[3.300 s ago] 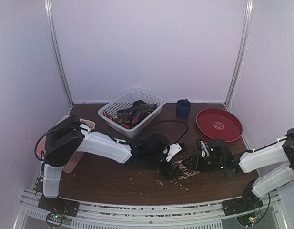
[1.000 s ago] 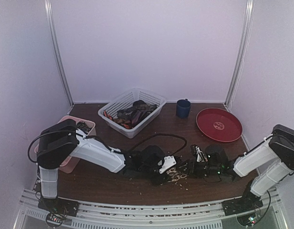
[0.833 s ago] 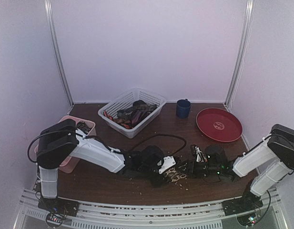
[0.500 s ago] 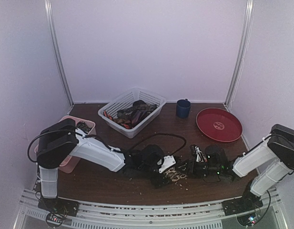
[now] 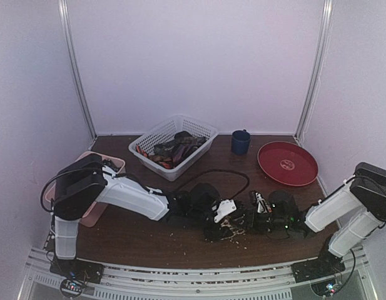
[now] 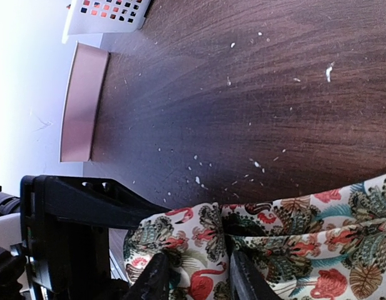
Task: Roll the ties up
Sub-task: Fold the tie at the center of the board.
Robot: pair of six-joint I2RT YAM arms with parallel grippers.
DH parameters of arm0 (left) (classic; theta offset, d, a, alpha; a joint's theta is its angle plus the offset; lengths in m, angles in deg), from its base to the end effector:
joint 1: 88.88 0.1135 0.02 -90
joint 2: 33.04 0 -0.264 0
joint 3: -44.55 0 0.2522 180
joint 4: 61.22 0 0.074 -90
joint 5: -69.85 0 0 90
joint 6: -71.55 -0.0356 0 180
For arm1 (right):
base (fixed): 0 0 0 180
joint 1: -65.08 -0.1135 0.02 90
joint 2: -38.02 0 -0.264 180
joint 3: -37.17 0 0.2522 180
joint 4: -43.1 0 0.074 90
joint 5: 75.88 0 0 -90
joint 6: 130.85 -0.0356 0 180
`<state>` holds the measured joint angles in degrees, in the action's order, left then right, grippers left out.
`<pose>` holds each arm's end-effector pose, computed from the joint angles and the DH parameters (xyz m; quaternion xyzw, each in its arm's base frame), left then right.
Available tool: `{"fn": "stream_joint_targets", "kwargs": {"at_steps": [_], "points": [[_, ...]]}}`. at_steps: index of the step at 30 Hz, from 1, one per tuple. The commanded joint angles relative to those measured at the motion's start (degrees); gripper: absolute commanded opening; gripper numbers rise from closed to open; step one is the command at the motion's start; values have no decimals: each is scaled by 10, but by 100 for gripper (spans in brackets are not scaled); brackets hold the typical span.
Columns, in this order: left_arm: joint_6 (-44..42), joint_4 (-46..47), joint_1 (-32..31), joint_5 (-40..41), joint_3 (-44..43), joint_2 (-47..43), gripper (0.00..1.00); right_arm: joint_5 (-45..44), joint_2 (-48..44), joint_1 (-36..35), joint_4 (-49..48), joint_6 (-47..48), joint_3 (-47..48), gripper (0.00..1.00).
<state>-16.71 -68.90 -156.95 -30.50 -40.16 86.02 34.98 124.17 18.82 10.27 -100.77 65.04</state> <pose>0.1574 -0.4082 0.1290 0.5285 0.7416 -0.2992 0.2849 0.1511 0.1762 0.1163 0.0029 0.8371 0.5118 0.1930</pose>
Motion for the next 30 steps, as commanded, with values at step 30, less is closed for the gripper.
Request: {"fn": "stream_joint_targets", "kwargs": {"at_steps": [30], "points": [[118,37,31,98,215,-222,72,-89,54,-103,-12,-52,51,32]]}}
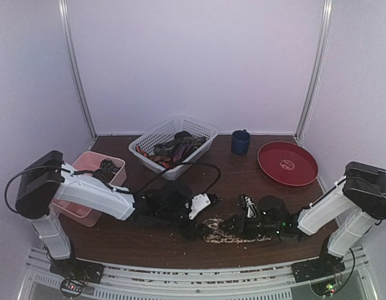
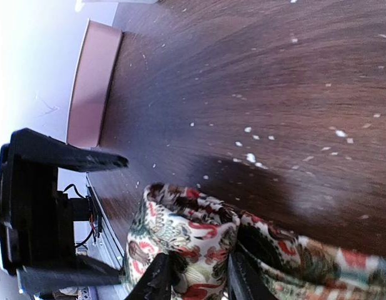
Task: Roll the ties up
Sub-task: Fold the tie at the center of the board.
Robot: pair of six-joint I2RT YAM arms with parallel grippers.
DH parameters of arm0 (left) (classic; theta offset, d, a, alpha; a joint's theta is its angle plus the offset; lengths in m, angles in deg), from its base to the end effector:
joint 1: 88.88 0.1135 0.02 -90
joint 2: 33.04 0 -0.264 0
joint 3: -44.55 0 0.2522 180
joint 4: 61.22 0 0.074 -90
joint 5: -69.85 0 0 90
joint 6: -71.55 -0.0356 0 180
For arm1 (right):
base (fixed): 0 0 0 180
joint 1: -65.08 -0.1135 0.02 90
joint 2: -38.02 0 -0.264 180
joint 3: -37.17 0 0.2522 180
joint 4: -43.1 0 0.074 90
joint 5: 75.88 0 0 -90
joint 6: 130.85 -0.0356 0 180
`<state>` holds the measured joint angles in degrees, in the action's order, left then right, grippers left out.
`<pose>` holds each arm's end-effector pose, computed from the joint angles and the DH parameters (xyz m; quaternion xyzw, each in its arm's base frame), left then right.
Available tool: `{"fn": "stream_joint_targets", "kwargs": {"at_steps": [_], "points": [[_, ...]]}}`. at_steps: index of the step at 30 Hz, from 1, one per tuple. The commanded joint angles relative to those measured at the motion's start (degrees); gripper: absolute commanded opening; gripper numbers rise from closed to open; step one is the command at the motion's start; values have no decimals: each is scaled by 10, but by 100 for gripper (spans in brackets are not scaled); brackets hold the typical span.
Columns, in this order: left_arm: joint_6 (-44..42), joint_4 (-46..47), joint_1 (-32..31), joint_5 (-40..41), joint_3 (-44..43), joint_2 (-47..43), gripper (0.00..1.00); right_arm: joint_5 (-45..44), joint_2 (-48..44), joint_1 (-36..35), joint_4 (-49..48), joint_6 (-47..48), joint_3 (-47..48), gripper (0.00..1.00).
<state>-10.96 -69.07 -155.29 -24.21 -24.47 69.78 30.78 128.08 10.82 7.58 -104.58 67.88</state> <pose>0.1458 -0.3401 0.1578 0.4610 0.7867 -0.2718 0.3076 0.1364 0.2070 0.1169 -0.0104 0.8327 0.5255 0.1742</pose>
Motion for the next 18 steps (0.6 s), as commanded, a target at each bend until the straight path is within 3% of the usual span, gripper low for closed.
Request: {"fn": "stream_joint_targets", "kwargs": {"at_steps": [1,8,11,18], "points": [[76,43,15,37,73,-80,69,-52,19,-30,18,-15,30,32],[187,112,15,52,195,-142,24,-88,46,-69,8,-34,47,32],[218,132,14,64,218,-135,16,-107,39,-76,24,-31,46,32],[234,137,15,32,159,-67,6,-137,18,-77,53,-18,38,32]]}}
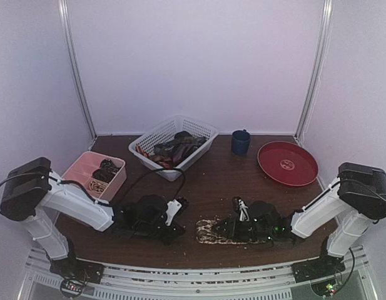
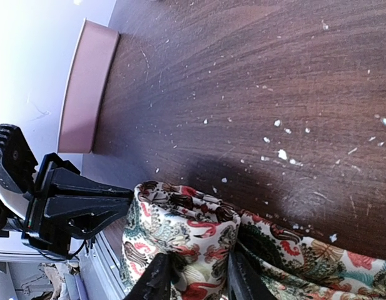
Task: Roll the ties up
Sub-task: Fold the tie at the center of the board.
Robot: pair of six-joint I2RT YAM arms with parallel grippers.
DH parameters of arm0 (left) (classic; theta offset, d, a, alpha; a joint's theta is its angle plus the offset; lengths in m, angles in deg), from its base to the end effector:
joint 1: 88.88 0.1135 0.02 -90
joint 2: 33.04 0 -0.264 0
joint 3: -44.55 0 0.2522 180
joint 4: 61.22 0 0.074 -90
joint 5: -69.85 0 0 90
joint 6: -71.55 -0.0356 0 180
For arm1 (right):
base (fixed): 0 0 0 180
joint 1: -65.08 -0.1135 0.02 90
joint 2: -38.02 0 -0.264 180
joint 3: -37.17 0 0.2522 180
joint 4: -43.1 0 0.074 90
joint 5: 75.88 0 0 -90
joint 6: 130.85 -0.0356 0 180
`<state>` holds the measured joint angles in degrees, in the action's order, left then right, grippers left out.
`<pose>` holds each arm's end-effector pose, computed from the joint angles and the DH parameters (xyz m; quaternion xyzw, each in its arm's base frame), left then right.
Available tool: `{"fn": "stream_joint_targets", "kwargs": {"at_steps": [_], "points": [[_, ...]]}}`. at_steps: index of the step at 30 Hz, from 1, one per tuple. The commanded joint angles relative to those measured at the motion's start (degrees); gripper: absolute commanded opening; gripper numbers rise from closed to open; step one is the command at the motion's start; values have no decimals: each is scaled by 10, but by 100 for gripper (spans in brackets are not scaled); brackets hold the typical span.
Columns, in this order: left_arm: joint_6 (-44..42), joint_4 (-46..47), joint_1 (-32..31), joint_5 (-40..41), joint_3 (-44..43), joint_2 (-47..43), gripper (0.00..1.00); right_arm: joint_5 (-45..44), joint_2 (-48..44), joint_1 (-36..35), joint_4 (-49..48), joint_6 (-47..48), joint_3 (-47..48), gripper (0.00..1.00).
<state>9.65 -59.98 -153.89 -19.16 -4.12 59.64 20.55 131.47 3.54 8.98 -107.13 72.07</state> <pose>0.1248 -0.2664 0.1276 0.2868 0.8702 -0.2854 0.2812 0.1238 0.2367 0.1166 0.0044 0.8399 0.5063 0.1954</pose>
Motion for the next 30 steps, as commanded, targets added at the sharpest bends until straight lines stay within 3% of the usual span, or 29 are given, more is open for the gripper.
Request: {"fn": "stream_joint_targets", "kwargs": {"at_steps": [1,12,19,30], "points": [[29,50,0,-28,-53,47,4,-40,-19,-5,43,10,-5,32],[54,97,1,-68,-71,110,0,-28,-29,-4,44,23,-12,32],[60,69,1,-21,-73,124,0,-16,-28,-4,49,28,-5,32],[68,127,1,-83,-84,131,0,-23,-35,-5,49,32,-24,31]]}}
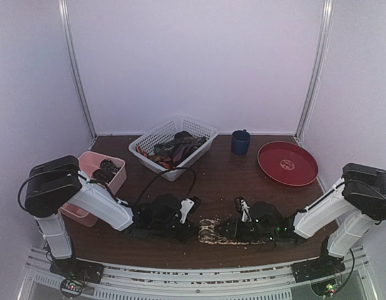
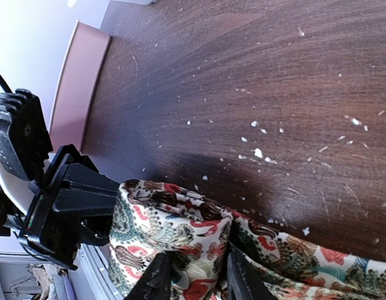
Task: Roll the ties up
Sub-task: Fold the tie at the center of the board.
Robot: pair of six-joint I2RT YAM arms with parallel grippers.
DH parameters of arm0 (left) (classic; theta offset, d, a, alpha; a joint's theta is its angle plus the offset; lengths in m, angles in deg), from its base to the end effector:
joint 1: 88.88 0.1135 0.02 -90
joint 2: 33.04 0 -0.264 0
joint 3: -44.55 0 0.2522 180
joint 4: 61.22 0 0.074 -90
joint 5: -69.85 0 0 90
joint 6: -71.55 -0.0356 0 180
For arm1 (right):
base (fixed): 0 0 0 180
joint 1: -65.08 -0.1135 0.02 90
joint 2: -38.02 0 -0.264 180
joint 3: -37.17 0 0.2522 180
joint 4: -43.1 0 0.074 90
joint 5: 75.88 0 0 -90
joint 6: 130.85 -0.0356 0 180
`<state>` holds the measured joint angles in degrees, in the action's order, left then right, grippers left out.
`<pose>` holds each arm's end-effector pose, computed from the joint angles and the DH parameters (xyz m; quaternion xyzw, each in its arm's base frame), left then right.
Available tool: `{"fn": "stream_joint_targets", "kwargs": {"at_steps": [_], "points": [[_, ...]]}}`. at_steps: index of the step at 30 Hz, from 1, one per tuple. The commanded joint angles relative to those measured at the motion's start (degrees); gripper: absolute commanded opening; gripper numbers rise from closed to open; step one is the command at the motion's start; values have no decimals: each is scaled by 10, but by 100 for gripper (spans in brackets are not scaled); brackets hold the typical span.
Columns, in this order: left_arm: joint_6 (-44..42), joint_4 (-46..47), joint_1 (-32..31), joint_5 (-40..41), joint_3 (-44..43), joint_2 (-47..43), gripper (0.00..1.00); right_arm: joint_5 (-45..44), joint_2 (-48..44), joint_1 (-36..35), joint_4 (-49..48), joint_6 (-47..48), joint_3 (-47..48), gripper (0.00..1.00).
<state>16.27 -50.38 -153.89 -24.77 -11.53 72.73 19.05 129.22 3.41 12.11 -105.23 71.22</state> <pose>0.1411 -0.3095 0.1066 0.2523 0.8654 -0.3532 0.2502 0.1210 0.2308 0.1173 -0.0027 0.8483 0.4873 0.2071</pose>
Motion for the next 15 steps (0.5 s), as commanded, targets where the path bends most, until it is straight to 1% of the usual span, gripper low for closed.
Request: {"fn": "stream_joint_targets", "kwargs": {"at_steps": [1,15], "points": [[1,31,1,-30,-12,-3,0,-11,-16,-3,22,15,-17,31],[-8,-2,0,-44,-43,-13,0,-43,-56,-3,90,40,-17,29]]}}
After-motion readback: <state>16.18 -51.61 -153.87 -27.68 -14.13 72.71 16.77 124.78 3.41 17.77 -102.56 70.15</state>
